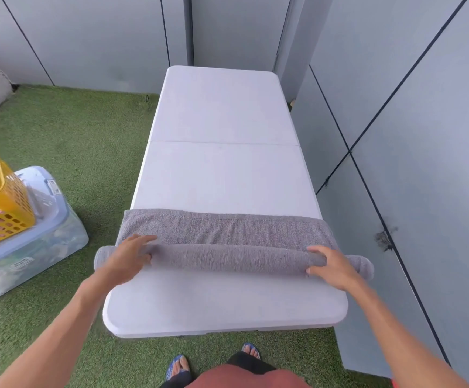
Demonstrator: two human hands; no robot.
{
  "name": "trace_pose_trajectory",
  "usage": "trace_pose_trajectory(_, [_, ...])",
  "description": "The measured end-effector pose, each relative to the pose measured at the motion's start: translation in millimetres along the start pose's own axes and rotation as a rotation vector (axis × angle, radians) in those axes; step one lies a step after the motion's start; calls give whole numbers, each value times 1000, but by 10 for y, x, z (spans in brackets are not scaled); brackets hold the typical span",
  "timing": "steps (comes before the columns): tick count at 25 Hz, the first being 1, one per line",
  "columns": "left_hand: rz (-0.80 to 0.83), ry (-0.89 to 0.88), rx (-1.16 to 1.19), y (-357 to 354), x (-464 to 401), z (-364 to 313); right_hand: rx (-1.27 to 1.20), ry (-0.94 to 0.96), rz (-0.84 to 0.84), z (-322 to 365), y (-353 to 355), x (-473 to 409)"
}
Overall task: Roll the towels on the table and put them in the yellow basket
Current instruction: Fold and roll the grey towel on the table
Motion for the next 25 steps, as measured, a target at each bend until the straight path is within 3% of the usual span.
trace_pose_trajectory(2, [-348,-79,-264,-17,146,-70,-42,59,-207,36,-3,29])
trace_pose_trajectory(4, [-471,-174,-451,-263,410,-116,223,114,-378,-22,-196,211])
trace_pose_trajectory(7, [-335,-201,-495,-543,490,17,513,124,-352,-99,-485,386])
trace_pose_trajectory(14, [-182,-68,-528,-231,-20,-143,511,73,-220,79,-242,78])
trace_pose_trajectory(19, [296,15,-476,-244,63,-10,282,35,26,-110,-136,271])
trace_pose_trajectory(20, [231,9,-453,-219,85,-18,151,26,54,-102,-92,236])
trace_pose_trajectory(22, [-157,-91,-467,-146,146,-110,-72,49,-94,-45,2,152])
trace_pose_trajectory(24, [-398,-225,-493,-232,287,-227,55,97,-360,2,35,144])
trace_pose_trajectory(25, [-440,-261,-472,-317,361,-242,189,107,-395,5,-21,175])
Point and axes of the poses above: each hand's wrist, its own x-axis away from the middle knuckle, its own y-axis out of the back of the hand, z = x × y, the point moved 4 cm from there along -x, towards the middle knuckle, and after that the axes turned 1 degree about x, right-handed, at the moved point
